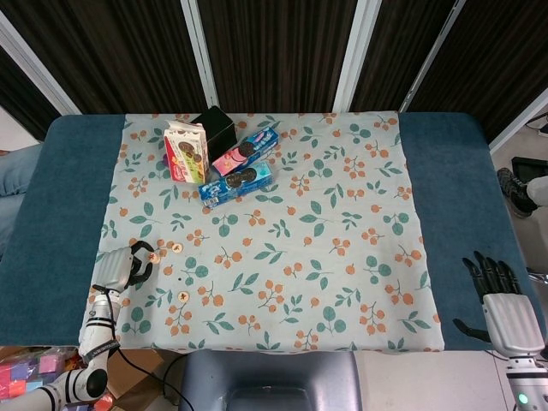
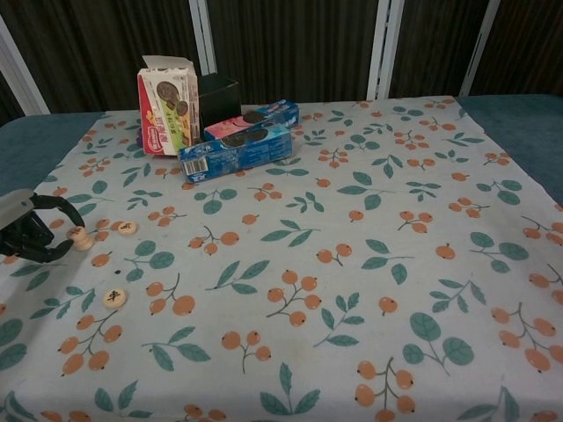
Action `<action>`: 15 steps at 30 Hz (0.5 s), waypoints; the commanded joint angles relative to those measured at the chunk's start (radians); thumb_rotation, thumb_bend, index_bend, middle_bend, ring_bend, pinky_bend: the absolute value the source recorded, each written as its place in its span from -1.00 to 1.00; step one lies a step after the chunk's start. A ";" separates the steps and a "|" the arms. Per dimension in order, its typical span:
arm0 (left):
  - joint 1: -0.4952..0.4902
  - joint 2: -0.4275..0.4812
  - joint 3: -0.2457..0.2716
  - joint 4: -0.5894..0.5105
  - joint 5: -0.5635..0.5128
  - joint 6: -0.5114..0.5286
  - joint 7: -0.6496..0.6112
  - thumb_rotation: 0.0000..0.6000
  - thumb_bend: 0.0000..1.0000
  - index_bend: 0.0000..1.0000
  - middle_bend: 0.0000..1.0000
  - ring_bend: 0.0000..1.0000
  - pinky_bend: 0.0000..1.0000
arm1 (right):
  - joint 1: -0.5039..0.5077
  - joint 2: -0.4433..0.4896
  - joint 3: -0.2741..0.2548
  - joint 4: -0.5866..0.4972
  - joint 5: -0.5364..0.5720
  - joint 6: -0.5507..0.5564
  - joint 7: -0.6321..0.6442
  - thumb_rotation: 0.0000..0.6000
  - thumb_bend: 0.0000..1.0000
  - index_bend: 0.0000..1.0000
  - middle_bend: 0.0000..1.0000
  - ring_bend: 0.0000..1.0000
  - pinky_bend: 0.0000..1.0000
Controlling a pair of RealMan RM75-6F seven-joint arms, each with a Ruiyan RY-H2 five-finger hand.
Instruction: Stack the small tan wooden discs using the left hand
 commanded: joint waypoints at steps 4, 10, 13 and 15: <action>0.000 0.004 0.000 -0.006 0.005 0.004 -0.005 1.00 -0.13 -0.22 1.00 1.00 1.00 | 0.000 -0.001 0.001 -0.001 0.001 0.001 -0.001 1.00 -0.63 -1.00 -1.00 -1.00 -1.00; 0.007 0.014 -0.001 -0.048 0.037 0.046 -0.019 1.00 -0.13 -0.24 1.00 1.00 1.00 | 0.000 0.001 0.000 -0.001 -0.001 0.000 0.001 1.00 -0.63 -1.00 -1.00 -1.00 -1.00; 0.005 0.007 -0.007 -0.078 0.050 0.076 -0.011 1.00 -0.13 -0.26 1.00 1.00 1.00 | 0.001 0.001 -0.002 -0.001 -0.004 0.000 0.003 1.00 -0.63 -1.00 -1.00 -1.00 -1.00; -0.001 -0.005 -0.012 -0.095 0.050 0.088 0.011 1.00 -0.12 -0.28 1.00 1.00 1.00 | 0.000 0.001 -0.003 -0.001 -0.007 0.001 0.003 1.00 -0.63 -1.00 -1.00 -1.00 -1.00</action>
